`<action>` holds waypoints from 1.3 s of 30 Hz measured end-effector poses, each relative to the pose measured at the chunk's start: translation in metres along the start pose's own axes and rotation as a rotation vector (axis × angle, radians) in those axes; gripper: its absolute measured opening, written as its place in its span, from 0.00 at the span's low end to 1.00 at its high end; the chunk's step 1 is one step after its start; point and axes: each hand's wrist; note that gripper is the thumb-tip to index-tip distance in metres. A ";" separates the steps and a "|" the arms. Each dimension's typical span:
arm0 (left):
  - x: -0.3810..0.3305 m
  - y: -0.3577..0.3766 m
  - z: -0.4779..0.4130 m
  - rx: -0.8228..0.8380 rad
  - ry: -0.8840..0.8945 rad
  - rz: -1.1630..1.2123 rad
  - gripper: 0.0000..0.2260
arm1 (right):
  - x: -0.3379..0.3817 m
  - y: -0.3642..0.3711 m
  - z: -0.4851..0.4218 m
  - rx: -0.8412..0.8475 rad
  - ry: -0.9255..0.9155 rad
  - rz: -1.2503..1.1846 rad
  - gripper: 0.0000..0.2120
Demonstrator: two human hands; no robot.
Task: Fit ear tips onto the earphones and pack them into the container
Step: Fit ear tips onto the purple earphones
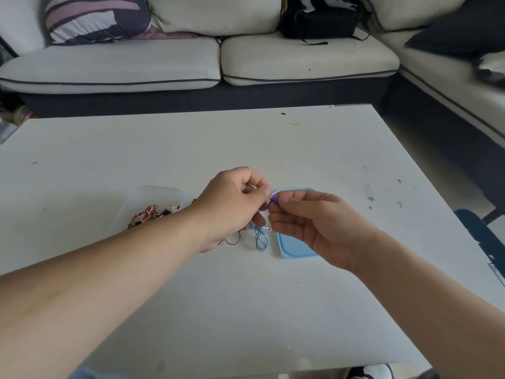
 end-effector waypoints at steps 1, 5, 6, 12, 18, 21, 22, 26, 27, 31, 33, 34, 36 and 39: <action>-0.002 0.002 -0.001 0.019 -0.001 0.004 0.05 | 0.001 -0.003 0.000 -0.010 0.001 0.000 0.08; -0.006 0.013 -0.006 0.084 0.007 -0.033 0.04 | 0.003 -0.019 0.000 -0.028 -0.013 0.067 0.08; -0.007 0.017 -0.007 0.091 0.004 -0.027 0.03 | 0.004 -0.022 0.000 -0.033 -0.010 0.073 0.08; -0.010 0.028 -0.018 0.017 -0.064 0.041 0.03 | 0.015 -0.046 -0.011 -0.416 -0.102 0.254 0.05; -0.002 0.028 -0.020 0.009 -0.107 -0.002 0.03 | -0.009 -0.074 -0.048 -0.533 -0.124 0.871 0.06; 0.000 0.025 -0.018 0.004 -0.116 0.005 0.03 | -0.020 -0.071 -0.066 -0.478 -0.180 1.046 0.06; 0.000 0.023 -0.018 0.000 -0.119 0.004 0.03 | -0.023 -0.069 -0.072 -0.466 -0.212 1.095 0.06; 0.000 0.017 -0.018 -0.012 -0.126 0.006 0.03 | -0.032 -0.068 -0.088 -0.469 -0.270 1.261 0.08; 0.001 0.015 -0.018 -0.015 -0.126 0.008 0.03 | -0.034 -0.067 -0.091 -0.461 -0.287 1.302 0.09; 0.002 0.012 -0.018 -0.011 -0.117 0.016 0.02 | -0.037 -0.065 -0.097 -0.443 -0.295 1.413 0.07; 0.002 0.011 -0.017 -0.010 -0.112 0.012 0.02 | -0.036 -0.063 -0.095 -0.444 -0.270 1.448 0.09; 0.002 0.010 -0.017 -0.011 -0.108 0.009 0.02 | -0.034 -0.062 -0.093 -0.444 -0.256 1.459 0.10; 0.001 0.009 -0.015 -0.010 -0.099 0.005 0.02 | -0.032 -0.060 -0.090 -0.437 -0.241 1.469 0.13; 0.000 0.004 -0.010 -0.013 -0.080 0.010 0.02 | -0.026 -0.050 -0.082 -0.445 -0.270 1.267 0.11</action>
Point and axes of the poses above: each hand's wrist, its own z-axis away from the middle knuckle, its own y-axis out of the palm, x = y × z, and after that the axes turned 1 degree about -y, right-handed
